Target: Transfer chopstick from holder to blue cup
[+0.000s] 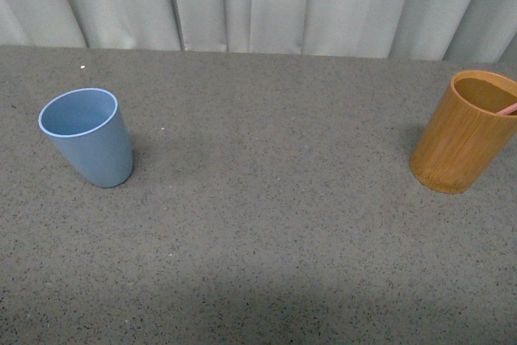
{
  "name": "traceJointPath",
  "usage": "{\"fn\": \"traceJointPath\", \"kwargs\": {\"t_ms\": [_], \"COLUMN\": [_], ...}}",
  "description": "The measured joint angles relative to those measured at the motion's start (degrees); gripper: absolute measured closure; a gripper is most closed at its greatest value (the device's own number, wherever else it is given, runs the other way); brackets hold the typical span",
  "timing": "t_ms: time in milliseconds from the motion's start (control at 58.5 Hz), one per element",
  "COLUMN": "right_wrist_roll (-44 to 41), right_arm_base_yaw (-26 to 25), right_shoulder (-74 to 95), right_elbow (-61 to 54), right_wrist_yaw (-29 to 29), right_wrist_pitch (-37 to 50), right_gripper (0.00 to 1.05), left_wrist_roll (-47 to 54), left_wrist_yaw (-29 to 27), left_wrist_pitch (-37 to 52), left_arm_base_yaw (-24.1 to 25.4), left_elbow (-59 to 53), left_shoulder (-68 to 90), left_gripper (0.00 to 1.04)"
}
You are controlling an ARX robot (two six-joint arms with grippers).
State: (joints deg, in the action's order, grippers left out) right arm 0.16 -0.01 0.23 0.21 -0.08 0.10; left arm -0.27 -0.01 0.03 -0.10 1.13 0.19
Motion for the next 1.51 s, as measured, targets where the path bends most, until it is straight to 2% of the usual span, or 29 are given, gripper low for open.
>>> {"fn": "traceJointPath", "kwargs": {"t_ms": [240,274,291,308,376,428,462,513,616,838,1112,1266,1505], "right_wrist_roll": [0.0,0.0,0.0,0.0,0.0,0.0,0.0,0.0,0.0,0.0,0.0,0.0,0.0], "right_arm_base_yaw": [0.0,0.0,0.0,0.0,0.0,0.0,0.0,0.0,0.0,0.0,0.0,0.0,0.0], "right_shoulder": [0.0,0.0,0.0,0.0,0.0,0.0,0.0,0.0,0.0,0.0,0.0,0.0,0.0], "right_elbow": [0.0,0.0,0.0,0.0,0.0,0.0,0.0,0.0,0.0,0.0,0.0,0.0,0.0], "right_wrist_yaw": [0.0,0.0,0.0,0.1,-0.2,0.0,0.0,0.0,0.0,0.0,0.0,0.0,0.0], "right_wrist_pitch": [0.0,0.0,0.0,0.0,0.0,0.0,0.0,0.0,0.0,0.0,0.0,0.0,0.0], "right_gripper": [0.1,0.1,0.1,0.1,0.1,0.1,0.1,0.1,0.1,0.1,0.1,0.1,0.1], "left_wrist_roll": [0.0,-2.1,-2.7,-4.4,-8.1,-11.2,-13.0,-15.9,-19.5,-22.8,-26.1,-27.3,-29.3], "left_wrist_yaw": [0.5,8.5,9.6,15.7,26.3,30.9,31.7,30.8,25.2,13.1,2.8,0.0,-2.3], "left_wrist_pitch": [-0.1,-5.0,-6.9,-10.0,-16.0,-16.2,-15.1,-11.9,-4.8,9.3,14.8,16.5,16.0], "left_arm_base_yaw": [0.1,2.4,3.4,5.0,8.4,9.3,9.4,8.8,5.6,-4.7,-17.3,-19.7,-19.0], "left_elbow": [0.1,1.7,2.4,3.7,5.9,6.3,6.5,7.2,8.3,12.1,20.1,23.1,25.9], "left_shoulder": [0.1,2.3,3.4,5.7,12.5,17.0,20.2,24.8,32.9,52.6,71.7,77.8,83.5], "left_gripper": [0.07,0.07,0.07,0.07,0.07,0.07,0.07,0.07,0.07,0.07,0.07,0.07,0.07]}}
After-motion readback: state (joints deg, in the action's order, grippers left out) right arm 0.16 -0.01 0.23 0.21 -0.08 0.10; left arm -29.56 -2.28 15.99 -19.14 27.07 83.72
